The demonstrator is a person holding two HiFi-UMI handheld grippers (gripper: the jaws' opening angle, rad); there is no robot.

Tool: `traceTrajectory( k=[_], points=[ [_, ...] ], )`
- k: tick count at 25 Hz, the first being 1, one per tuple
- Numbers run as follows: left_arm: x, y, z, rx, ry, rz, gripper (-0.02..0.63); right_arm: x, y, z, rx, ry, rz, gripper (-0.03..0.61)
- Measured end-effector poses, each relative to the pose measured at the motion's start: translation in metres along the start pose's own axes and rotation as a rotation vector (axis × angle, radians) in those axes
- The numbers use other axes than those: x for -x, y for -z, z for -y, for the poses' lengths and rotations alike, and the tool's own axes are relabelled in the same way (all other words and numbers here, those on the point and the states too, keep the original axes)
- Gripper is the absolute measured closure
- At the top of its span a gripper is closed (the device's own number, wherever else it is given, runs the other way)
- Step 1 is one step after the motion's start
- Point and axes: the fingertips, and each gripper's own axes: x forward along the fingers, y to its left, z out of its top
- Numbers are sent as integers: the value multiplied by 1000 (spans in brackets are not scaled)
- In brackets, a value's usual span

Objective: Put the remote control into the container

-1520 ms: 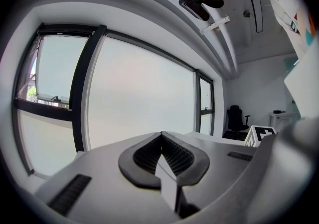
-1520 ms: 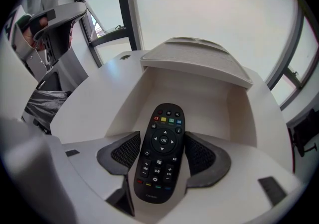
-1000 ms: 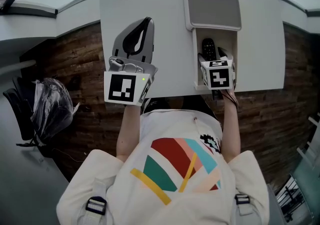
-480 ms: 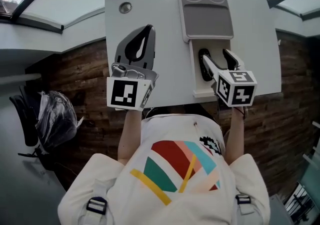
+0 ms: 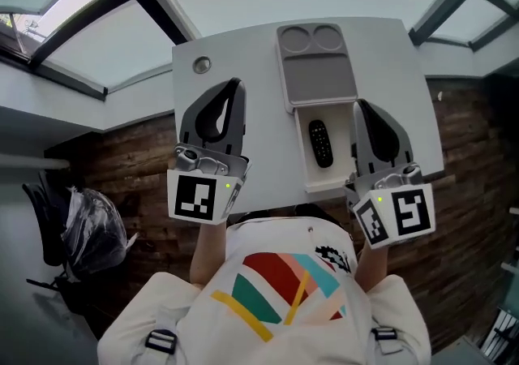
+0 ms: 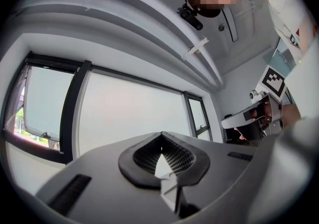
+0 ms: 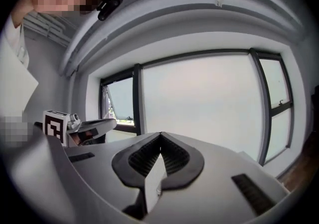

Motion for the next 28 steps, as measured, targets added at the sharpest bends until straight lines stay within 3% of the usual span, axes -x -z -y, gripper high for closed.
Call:
traceTrajectory(
  k=[5,10,19,28],
  points=[
    [-1,-21,20,3,59,52,607,8,-7,-19,-4,0,58,578],
    [-2,-23,37,-32,102,39,607,12,-6,-27,-10,-17,61,578],
    [-3,-24,35,-40,104,38,607,17,0,-18,-30,13,51,578],
    [-8,-22,38,-46,120,38,607,12,4,-14,-84,-13,41,578]
  ],
)
